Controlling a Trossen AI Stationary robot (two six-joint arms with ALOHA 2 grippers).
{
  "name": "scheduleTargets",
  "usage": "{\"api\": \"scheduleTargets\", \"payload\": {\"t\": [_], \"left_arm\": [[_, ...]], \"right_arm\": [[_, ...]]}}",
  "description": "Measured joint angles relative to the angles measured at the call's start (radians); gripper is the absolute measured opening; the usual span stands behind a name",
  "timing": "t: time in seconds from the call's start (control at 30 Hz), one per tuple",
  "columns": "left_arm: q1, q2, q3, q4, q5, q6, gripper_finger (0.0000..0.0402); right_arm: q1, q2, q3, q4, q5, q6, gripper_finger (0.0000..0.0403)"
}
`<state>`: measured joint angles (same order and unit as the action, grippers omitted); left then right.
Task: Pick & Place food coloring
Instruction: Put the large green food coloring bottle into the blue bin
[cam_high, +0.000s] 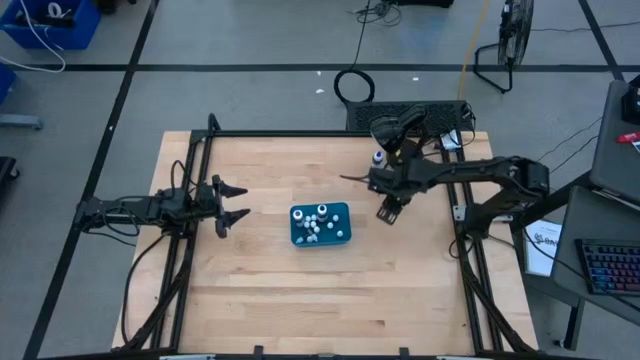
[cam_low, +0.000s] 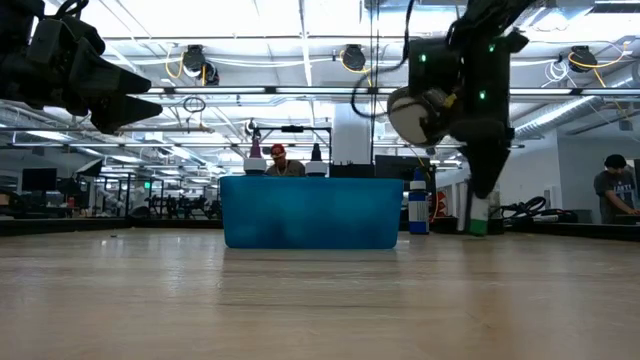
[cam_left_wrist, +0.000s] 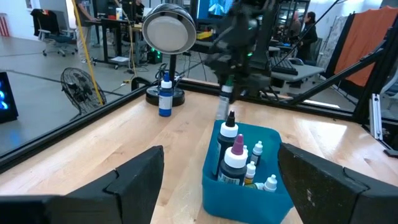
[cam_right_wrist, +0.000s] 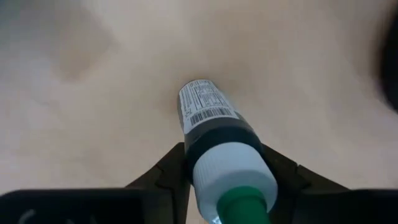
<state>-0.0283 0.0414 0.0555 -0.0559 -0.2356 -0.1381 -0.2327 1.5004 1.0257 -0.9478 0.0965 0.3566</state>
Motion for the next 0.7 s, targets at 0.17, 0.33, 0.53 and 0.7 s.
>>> {"api": "scheduleTargets", "payload": {"t": [0.17,0.33,0.53,0.7], "left_arm": [[0.0,0.0,0.0,0.0,0.0,0.0,0.0308],[0.0,0.0,0.0,0.0,0.0,0.0,0.0308],[0.0,0.0,0.0,0.0,0.0,0.0,0.0308],[0.0,0.0,0.0,0.0,0.0,0.0,0.0308]], "right_arm": [[0.119,-0.045,0.084,0.029,-0.007,0.024,0.0123],[0.214,-0.036,0.285,0.018,0.093,-0.028,0.0123],[0.237,0.087,0.545,-0.087,0.14,-0.153,0.0123],[0.21,0.237,0.704,-0.178,0.134,-0.239,0.0123]]}}
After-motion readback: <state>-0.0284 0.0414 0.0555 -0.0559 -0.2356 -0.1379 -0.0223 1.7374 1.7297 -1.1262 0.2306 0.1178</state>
